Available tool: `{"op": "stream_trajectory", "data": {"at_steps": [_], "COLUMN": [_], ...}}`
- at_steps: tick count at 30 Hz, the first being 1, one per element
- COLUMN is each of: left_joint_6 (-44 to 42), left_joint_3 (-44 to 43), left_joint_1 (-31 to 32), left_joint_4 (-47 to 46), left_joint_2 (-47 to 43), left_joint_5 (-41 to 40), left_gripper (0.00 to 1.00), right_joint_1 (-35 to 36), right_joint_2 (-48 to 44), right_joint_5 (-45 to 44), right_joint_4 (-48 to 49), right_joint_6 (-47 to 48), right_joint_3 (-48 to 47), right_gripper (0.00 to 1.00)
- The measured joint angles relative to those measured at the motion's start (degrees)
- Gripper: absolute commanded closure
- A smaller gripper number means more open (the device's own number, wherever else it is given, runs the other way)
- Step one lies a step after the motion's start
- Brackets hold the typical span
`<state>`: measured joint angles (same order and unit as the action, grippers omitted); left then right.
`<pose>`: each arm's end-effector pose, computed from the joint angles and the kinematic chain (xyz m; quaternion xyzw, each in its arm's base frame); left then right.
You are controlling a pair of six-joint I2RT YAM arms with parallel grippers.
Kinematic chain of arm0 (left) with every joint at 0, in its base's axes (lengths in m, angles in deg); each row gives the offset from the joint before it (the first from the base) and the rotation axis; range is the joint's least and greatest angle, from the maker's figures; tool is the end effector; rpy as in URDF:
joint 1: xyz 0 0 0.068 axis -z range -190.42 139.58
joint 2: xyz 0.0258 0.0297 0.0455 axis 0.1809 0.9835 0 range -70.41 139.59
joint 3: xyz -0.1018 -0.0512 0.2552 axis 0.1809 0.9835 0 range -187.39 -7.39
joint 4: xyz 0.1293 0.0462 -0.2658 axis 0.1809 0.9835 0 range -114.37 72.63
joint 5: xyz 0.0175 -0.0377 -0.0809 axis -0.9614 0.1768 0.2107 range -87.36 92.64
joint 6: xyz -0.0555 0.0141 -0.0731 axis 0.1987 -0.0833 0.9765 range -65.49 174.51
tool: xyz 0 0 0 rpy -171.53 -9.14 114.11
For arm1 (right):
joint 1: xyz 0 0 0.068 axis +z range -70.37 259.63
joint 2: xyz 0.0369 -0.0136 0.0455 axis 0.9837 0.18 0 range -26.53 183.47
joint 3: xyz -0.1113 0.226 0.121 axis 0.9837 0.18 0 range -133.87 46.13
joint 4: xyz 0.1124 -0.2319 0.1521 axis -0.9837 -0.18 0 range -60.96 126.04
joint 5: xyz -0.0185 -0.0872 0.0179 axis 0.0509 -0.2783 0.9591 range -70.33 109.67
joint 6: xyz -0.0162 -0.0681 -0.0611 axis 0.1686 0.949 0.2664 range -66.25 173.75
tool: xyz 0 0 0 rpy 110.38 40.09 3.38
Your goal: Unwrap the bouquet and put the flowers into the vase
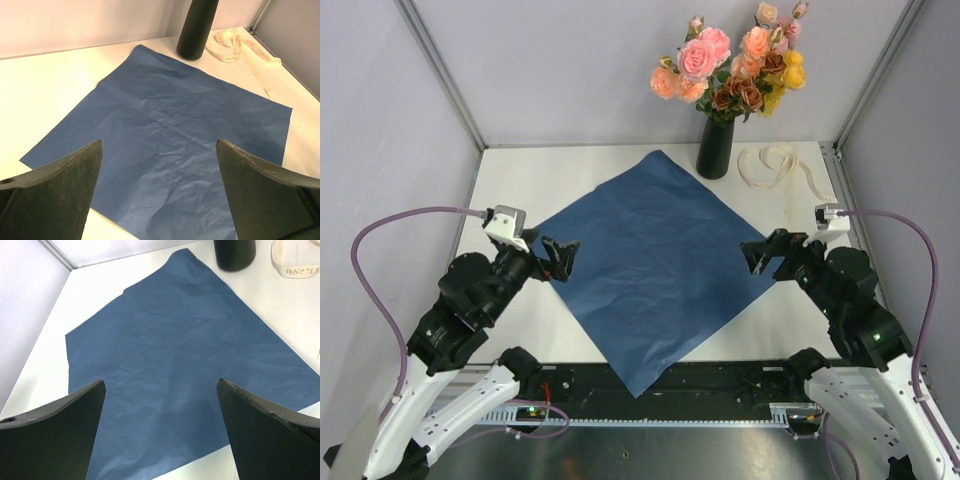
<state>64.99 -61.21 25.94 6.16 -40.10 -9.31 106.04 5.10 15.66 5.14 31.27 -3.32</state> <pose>0.1537 -0.0917 0.3999 0.0996 0.7415 -0.1904 0.6357 0.1779 0.0817 0.3643 -0.0051 0.7828 0.2323 0.5773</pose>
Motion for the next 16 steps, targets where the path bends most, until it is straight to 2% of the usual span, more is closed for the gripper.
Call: {"op": "stream_trajectory", "data": {"at_steps": [16], "left_joint_6": [-0.50], "left_joint_3": [2.71], "left_joint_1": [0.00], "left_joint_4": [-2.78], "left_joint_2": [-1.05], "left_joint_5": [-0.68], "left_gripper": [0.00], "right_joint_1": [0.00], "right_joint_2": [-2.62], "right_joint_5": [-1.27], "right_joint_4": [-0.55], "right_joint_6": [0.02], "right_joint_3": [1.14], "right_gripper": [0.01]}}
